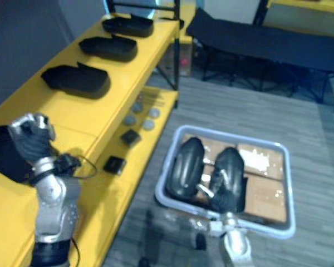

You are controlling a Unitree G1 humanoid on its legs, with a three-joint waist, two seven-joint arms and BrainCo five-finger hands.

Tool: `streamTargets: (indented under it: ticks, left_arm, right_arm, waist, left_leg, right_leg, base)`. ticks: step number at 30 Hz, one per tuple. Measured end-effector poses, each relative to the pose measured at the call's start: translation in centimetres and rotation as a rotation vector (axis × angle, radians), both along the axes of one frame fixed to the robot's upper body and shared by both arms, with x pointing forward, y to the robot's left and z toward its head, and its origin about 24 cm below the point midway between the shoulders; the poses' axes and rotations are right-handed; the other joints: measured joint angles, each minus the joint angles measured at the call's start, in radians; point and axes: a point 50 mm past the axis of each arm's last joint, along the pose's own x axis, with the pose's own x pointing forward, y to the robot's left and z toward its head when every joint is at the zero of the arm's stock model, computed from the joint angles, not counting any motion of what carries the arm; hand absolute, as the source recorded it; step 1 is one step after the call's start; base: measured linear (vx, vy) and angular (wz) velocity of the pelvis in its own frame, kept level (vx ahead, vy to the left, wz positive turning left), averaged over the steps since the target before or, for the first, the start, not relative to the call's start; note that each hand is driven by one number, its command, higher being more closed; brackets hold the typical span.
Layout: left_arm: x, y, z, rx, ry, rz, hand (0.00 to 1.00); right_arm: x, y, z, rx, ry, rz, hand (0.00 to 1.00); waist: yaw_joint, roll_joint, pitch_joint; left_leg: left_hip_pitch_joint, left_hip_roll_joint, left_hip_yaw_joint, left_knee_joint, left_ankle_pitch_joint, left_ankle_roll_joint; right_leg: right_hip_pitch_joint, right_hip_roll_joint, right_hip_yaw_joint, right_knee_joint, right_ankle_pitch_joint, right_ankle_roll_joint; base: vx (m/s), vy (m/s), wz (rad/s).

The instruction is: Walk over and take plastic housings, then place them on the shelf

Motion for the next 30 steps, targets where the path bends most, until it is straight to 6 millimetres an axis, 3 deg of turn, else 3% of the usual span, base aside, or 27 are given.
streamTargets:
  ticks: [2, 3, 9, 16, 23, 30]
  left_arm:
    - [-1.1, -0.2, 0.9, 0.022, -0.075, -0.018, 1.0]
    - [-1.3, -0.1, 1.1, 0.027, -0.089, -0.018, 0.0]
    - [-2.4, 2.8, 0.5, 0.001, -0.024, 0.166, 0.0]
    - [-1.2, 6.8, -6.8, -0.092, 0.439, 0.337, 0.0]
    - [-1.1, 8.0, -10.6, -0.173, 0.613, 0.377, 0.0]
    - [-1.1, 8.7, -13.0, -0.225, 0.712, 0.44, 0.0]
  right_arm:
    - [0.1, 0.4, 0.0, 0.005, -0.001, 0.006, 0.0]
    - [0.1, 0.5, 0.0, 0.007, -0.002, 0.009, 0.0]
    - [0.5, 0.6, 0.3, 0.007, -0.012, -0.001, 0.0]
    - [-0.2, 0.7, -0.5, 0.009, 0.04, 0.007, 0.0]
    - [-0.7, 0.6, -0.9, 0.01, 0.062, 0.022, 0.0]
    - [-0.9, 0.4, -1.2, 0.003, 0.073, 0.033, 0.0]
  waist:
    - [0.013, 0.01, -0.006]
    - [0.014, 0.012, -0.008]
    - [0.026, 0.024, -0.027]
    - [0.035, 0.006, -0.07]
    - [0.036, -0.005, -0.078]
    - [0.03, -0.003, -0.08]
  left_leg:
    - [-0.004, -0.001, -0.008, -0.001, 0.002, -0.001]
    - [-0.004, -0.001, -0.012, -0.002, 0.003, -0.001]
    - [-0.003, 0.005, -0.028, -0.009, 0.013, -0.008]
    - [0.0, 0.007, -0.036, -0.02, 0.018, -0.01]
    - [0.013, 0.006, -0.035, -0.023, 0.018, -0.01]
    - [0.012, 0.005, -0.028, -0.039, 0.027, -0.012]
  right_leg:
    - [0.001, -0.002, -0.011, -0.001, -0.002, -0.002]
    - [0.003, -0.002, -0.017, -0.001, -0.002, -0.002]
    - [0.015, 0.005, -0.036, -0.006, -0.006, -0.006]
    - [0.021, 0.007, -0.046, -0.012, -0.006, -0.007]
    - [0.031, 0.007, -0.046, -0.012, -0.009, -0.011]
    - [0.018, 0.009, -0.042, -0.011, -0.009, -0.011]
  base:
    - [-0.02, -0.011, 0.09]
    - [-0.01, -0.02, 0.18]
    - [0.01, -0.02, 0.07]
    - [0.02, -0.006, 0.04]
    - [0.0, 0.0, 0.0]
    - [0.0, -0.003, -0.02]
